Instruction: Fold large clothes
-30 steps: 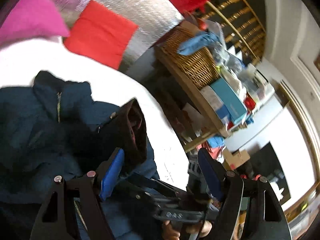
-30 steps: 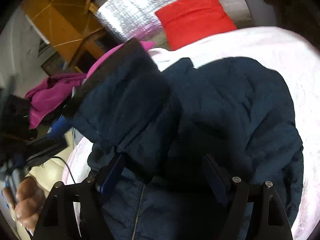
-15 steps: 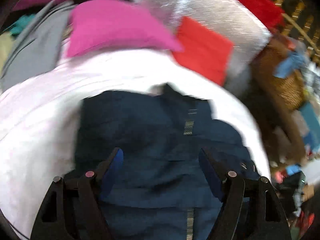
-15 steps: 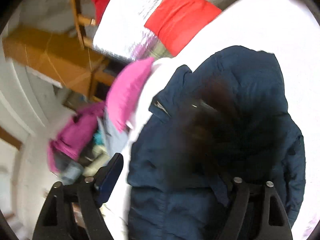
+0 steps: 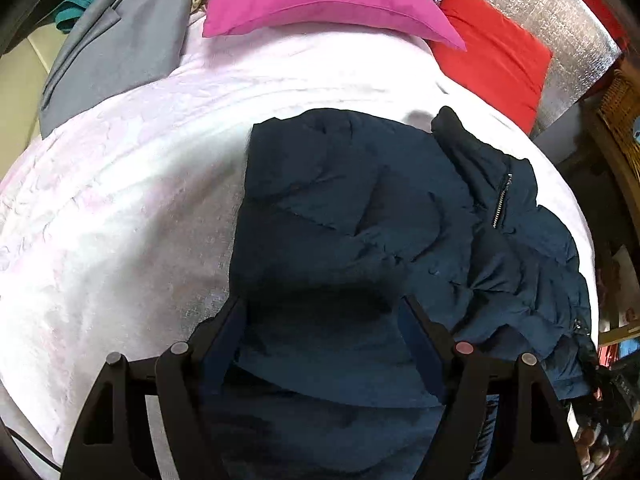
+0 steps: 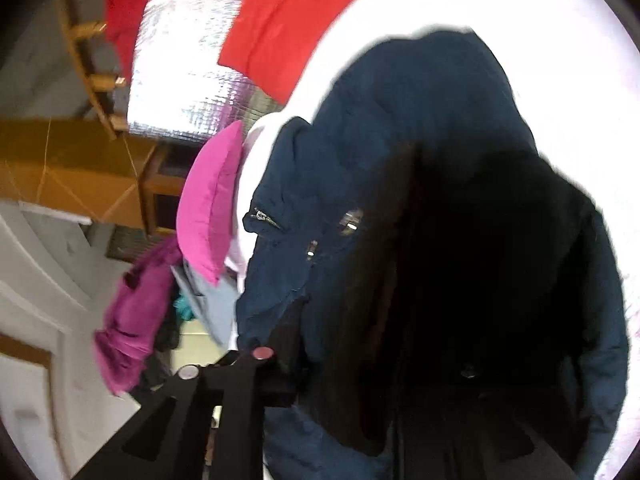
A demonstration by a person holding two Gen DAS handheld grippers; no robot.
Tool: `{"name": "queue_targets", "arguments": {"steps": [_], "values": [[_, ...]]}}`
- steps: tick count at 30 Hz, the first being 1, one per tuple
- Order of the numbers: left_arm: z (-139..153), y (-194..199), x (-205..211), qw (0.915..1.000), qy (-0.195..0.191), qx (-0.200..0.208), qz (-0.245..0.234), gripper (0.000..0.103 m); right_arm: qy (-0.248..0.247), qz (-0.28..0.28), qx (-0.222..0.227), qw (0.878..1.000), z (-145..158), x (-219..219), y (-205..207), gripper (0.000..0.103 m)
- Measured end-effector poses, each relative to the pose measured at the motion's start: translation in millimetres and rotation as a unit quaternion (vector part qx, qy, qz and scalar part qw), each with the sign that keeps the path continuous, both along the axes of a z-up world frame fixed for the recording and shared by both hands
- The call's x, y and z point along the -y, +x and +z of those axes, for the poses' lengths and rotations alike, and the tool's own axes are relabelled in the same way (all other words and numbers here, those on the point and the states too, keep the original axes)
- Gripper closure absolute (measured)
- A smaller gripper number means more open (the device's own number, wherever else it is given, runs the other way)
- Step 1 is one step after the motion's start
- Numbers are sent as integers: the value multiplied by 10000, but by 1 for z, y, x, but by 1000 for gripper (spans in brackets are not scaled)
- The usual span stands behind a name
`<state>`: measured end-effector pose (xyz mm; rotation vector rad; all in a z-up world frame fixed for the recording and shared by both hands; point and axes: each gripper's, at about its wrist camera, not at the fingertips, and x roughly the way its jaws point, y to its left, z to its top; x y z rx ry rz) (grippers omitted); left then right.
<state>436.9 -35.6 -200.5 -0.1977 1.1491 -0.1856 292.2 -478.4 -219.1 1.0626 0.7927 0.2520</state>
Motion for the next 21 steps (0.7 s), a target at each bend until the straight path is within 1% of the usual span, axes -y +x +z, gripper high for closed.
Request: {"name": "queue_targets", "arguments": {"steps": [1,3,6,8,10,12,13,14,16,18,19,20,21], "values": [[0,0,0,10000,5,-3,12,25,-272,-60,146,9995,9,-3,-2,87],[1,1,1,10000,30,-7,9,25,-588,-158,353,9975,23,-2,-5,88],[0,1,4,10000,82,-4,-31,25,-1107,-394,656,9909,41,-4,-9,89],[-2,1,8,9998,158,-37,-63,25,-1422,-539,694,9859,47,-4,-8,89],[-6,1,11,9995,266,-76,-127,25,-1544,-551,530,9850,43,-2,-1,89],[-8,0,15,9990,397,-90,-191,25,-1529,-543,270,9864,34,4,4,89],[-9,0,16,9988,421,-103,-207,25,-1530,-544,126,9867,30,4,7,85],[-10,0,16,9988,424,-118,-209,25,-1455,-536,-54,9879,24,6,10,85],[-10,1,13,9990,384,-138,-200,25,-1065,-530,-275,9925,13,16,10,83],[-9,3,10,9992,328,-157,-163,25,-837,-559,-341,9943,10,24,7,69],[-9,3,8,9994,284,-165,-136,25,-689,-584,-329,9954,9,28,6,56],[-10,6,8,9995,245,-170,-118,25,-513,-604,-266,9965,8,33,2,46],[-9,7,5,9996,197,-171,-102,25,-344,-623,-192,9973,8,36,0,45]]}}
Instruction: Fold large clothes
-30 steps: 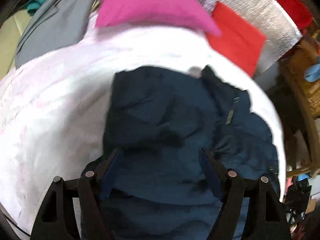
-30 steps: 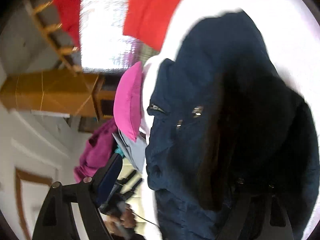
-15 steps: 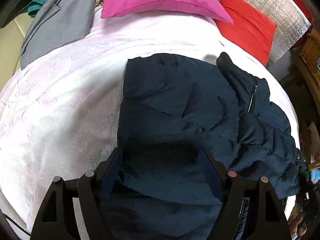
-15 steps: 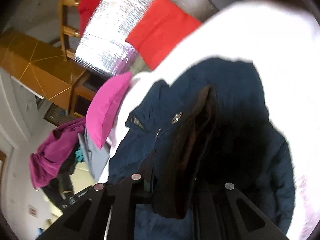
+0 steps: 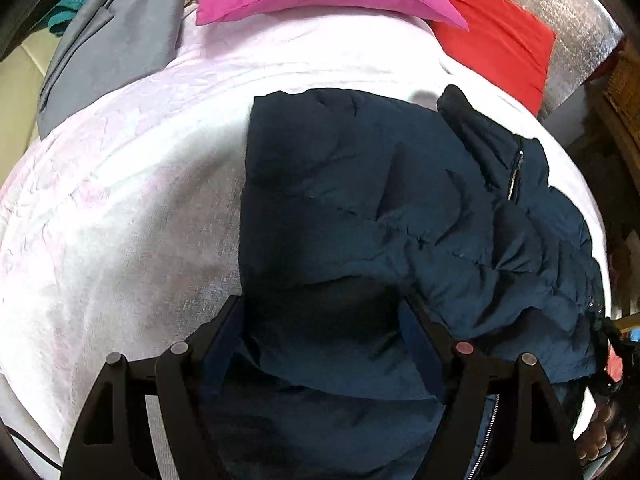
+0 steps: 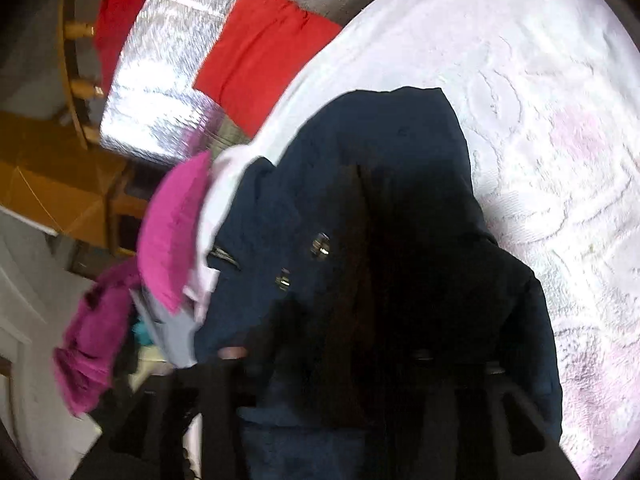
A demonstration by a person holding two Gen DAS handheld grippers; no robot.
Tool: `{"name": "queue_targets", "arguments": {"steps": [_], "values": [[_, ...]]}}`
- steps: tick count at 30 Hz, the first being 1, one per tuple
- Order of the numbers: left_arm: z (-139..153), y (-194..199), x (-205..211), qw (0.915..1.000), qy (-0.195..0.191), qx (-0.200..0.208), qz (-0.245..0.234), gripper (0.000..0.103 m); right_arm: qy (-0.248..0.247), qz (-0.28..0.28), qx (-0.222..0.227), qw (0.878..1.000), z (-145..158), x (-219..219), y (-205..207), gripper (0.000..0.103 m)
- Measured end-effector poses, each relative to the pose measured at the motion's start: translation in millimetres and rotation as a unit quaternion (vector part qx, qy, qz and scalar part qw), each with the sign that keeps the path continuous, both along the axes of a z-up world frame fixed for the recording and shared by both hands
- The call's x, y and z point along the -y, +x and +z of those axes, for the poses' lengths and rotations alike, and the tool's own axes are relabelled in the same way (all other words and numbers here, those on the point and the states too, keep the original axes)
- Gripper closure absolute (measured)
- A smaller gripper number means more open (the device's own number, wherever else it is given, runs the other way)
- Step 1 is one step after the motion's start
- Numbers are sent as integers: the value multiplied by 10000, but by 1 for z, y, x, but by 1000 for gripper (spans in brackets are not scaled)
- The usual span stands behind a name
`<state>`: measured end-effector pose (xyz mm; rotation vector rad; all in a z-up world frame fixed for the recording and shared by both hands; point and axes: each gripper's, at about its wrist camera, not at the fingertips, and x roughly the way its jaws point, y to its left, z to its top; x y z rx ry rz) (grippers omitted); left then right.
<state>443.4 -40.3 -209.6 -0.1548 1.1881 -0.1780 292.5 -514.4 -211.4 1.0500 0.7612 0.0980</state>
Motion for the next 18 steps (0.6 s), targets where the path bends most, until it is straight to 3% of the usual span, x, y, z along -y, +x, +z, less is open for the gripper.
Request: {"name": "queue_targets", "arguments": {"steps": [6,9,11,13,18], "values": [[4,4,-24,9996,-78,76,275,25,387,52,65,9992,-2,5,-4,46],[0,5,-26,9994,11,5,353,25,278,400,6,9988,-1,-9,2,70],[-5,6,-23,9995,77,-83,284,25,-41,567,-85,9983,0,-17,2,82],[-8,3,-20,9996,92,-113,247,25,-594,566,-164,9965,6,-28,4,85],[-2,1,-18,9998,16,27,172,25,-1356,360,54,9901,22,-37,2,88]]}}
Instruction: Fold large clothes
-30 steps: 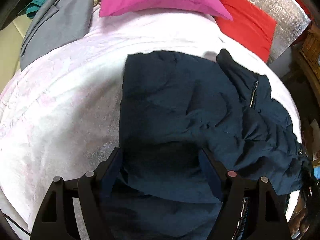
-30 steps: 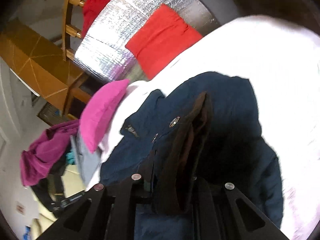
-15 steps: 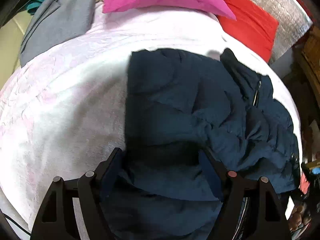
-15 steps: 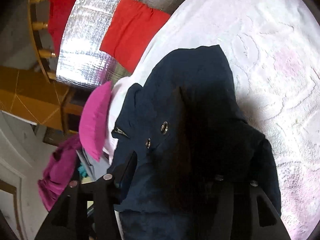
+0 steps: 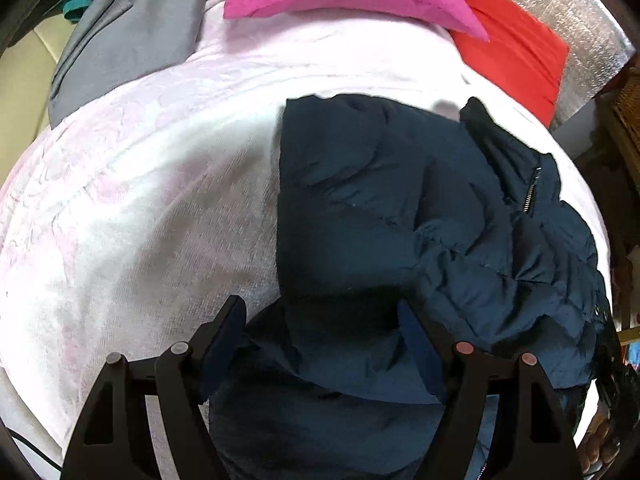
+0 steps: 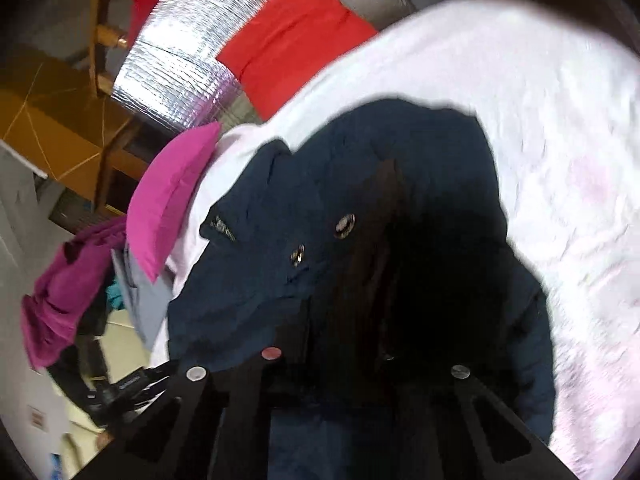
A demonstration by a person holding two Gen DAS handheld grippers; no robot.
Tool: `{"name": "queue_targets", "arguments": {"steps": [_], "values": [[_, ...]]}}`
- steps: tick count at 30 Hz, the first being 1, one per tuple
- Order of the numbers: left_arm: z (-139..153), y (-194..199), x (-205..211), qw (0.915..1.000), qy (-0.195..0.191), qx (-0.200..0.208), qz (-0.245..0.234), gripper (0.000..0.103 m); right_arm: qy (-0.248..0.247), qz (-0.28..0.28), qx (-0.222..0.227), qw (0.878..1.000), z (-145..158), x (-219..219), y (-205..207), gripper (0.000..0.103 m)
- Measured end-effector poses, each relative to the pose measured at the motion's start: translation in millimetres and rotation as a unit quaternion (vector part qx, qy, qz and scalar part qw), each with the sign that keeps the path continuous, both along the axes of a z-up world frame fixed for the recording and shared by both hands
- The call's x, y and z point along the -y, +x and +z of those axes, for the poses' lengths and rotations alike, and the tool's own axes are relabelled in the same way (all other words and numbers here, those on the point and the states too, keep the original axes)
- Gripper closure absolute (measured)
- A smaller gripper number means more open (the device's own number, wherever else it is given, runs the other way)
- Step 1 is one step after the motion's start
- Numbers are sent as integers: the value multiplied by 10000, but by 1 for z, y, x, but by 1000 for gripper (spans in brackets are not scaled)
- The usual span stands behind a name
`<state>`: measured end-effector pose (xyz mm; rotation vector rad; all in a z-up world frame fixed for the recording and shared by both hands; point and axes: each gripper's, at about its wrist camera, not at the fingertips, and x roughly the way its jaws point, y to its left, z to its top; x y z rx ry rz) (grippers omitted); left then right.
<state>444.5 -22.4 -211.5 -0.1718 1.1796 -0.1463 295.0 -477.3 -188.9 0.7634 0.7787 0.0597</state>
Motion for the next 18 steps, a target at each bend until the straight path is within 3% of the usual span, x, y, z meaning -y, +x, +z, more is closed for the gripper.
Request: {"name": "queue_targets", "arguments": {"steps": [4,7,10,13,18], "values": [[9,-9,7,9997,-6,187,-128,25,-885,-248,390,9950,19,-6,2,88],[3,-9,14,9997,104,94,-221,25,-1128,-254,226,9930,13,-5,8,88],[-4,-9,15,9996,173,-45,-219,25,-808,-108,-343,9961,-12,3,20,88],[-1,-10,14,9998,150,-8,-153,25,-571,-79,-420,9975,-11,9,17,82],[24,-19,13,9984,-5,537,-177,25,11,-116,-500,9987,-6,23,7,59]]}}
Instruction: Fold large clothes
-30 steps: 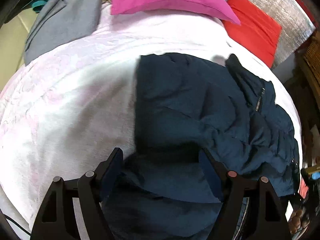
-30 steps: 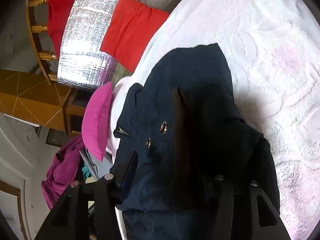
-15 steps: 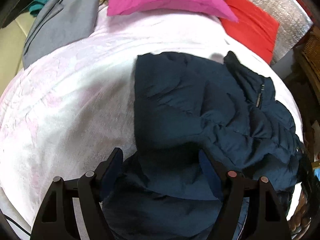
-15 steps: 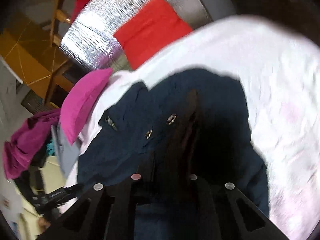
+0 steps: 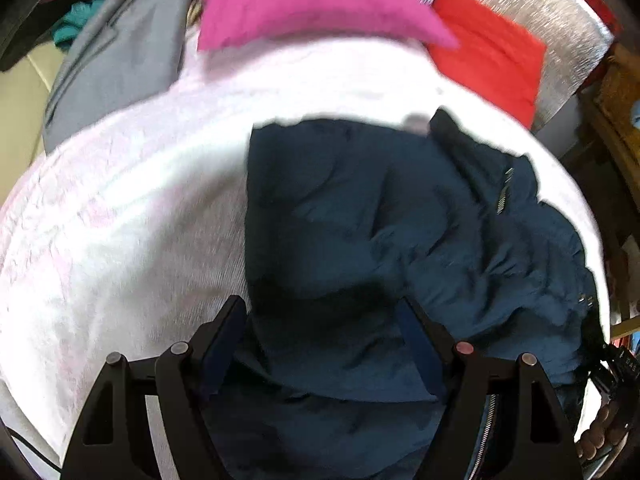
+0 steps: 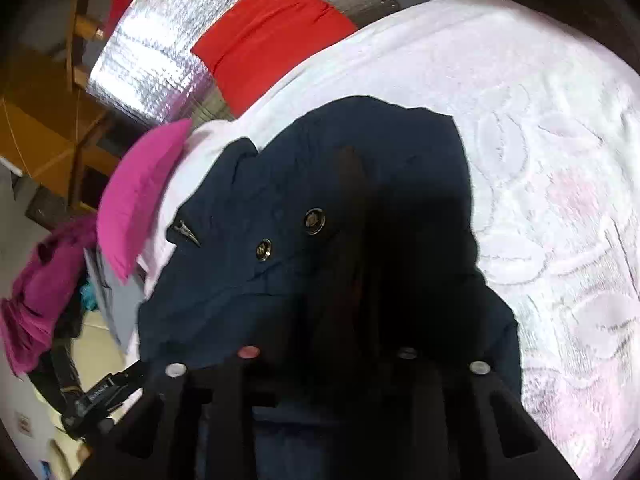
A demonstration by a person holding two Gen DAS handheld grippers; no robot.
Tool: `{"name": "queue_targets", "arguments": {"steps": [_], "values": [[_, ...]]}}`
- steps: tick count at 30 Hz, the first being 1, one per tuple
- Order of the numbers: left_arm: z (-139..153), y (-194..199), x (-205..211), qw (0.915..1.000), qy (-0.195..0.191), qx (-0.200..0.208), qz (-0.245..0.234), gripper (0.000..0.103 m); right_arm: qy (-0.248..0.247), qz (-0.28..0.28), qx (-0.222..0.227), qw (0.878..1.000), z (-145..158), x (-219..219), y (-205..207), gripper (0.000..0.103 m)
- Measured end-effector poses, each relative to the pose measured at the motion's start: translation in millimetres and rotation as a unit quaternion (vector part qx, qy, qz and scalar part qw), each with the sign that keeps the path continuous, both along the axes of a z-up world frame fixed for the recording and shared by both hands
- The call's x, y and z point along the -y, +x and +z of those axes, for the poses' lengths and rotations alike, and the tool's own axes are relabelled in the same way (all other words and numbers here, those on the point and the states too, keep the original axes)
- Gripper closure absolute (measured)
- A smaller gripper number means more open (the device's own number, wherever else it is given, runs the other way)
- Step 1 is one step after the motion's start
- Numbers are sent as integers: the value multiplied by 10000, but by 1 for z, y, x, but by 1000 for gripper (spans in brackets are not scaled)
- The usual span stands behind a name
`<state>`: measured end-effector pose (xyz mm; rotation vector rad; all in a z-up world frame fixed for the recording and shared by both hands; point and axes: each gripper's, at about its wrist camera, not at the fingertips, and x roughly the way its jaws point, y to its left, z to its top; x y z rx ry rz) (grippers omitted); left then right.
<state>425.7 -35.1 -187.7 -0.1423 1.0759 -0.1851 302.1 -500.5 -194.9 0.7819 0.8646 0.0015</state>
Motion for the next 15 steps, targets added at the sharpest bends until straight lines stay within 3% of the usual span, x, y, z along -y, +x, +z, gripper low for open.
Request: {"name": "queue_targets", "arguments": {"steps": [2,6,8,11,15], "values": [[10,-4,2,9996,-63,274,-52,25,153,-56,118,9998,4,7,-7,50],[9,-1,16,9990,-75,351,-277,25,383,20,124,9992,-1,9,-16,52],[0,-1,26,9988,98,232,-410,25,468,161,43,9988,-8,5,-13,73],[-14,-2,43,9973,490,46,-547,25,237,282,-76,9993,-12,-9,-5,83],[-14,-5,49,9951,726,153,-654,25,-216,282,156,9992,0,-16,-7,87]]}}
